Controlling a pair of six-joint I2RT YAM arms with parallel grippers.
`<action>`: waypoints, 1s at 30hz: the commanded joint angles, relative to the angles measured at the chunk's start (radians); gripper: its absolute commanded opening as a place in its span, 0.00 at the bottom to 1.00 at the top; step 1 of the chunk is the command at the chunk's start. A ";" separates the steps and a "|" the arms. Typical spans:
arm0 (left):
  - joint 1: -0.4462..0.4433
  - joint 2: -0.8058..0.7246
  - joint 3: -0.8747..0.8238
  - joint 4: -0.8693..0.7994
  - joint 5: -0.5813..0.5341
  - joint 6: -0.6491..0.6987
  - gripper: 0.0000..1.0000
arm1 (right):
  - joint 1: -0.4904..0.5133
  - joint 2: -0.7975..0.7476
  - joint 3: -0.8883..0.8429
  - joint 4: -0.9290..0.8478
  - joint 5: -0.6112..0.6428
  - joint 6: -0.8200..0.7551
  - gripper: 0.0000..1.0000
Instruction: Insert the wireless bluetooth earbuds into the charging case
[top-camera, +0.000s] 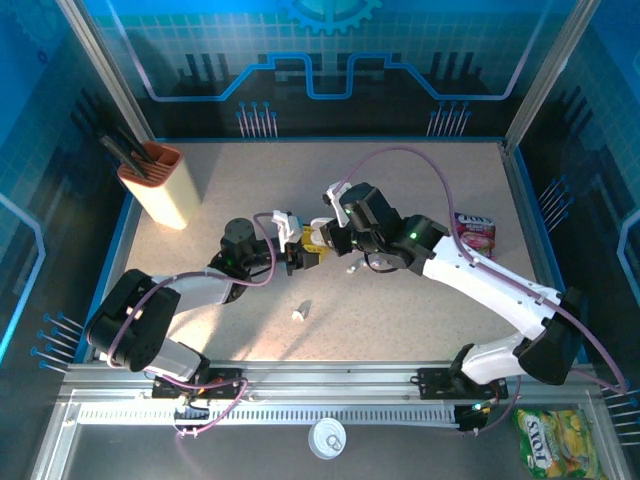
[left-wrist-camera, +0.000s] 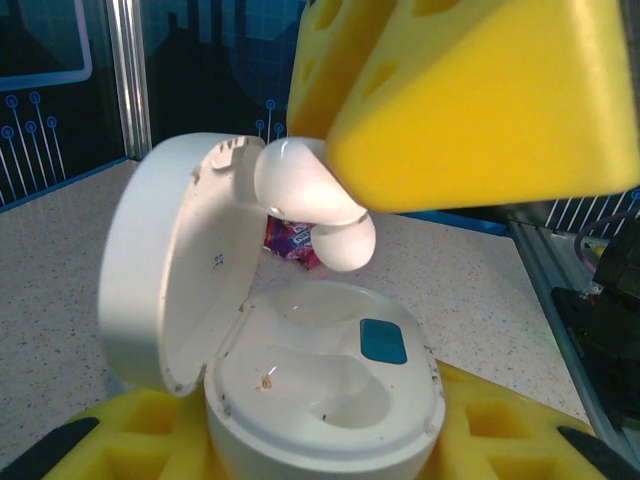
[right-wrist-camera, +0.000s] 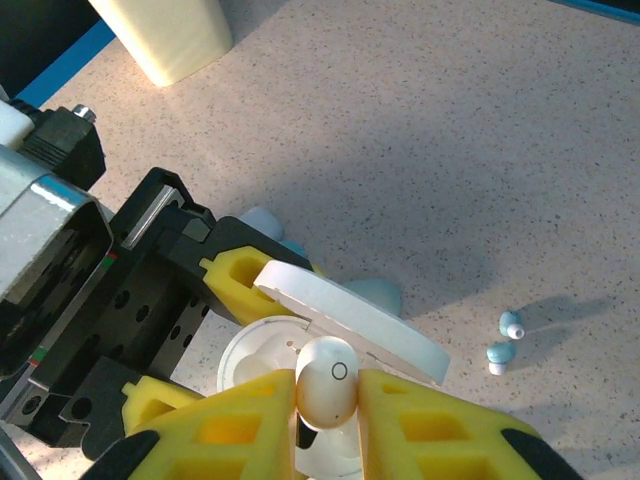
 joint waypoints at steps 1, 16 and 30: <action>0.007 0.008 0.015 0.075 0.016 -0.040 0.37 | -0.013 -0.024 -0.029 0.003 -0.028 -0.002 0.21; 0.008 -0.004 0.018 0.083 0.031 -0.056 0.37 | -0.045 -0.048 -0.070 0.002 -0.038 -0.002 0.21; 0.008 -0.014 0.020 0.075 0.032 -0.058 0.37 | -0.047 -0.003 -0.053 -0.024 -0.083 -0.056 0.25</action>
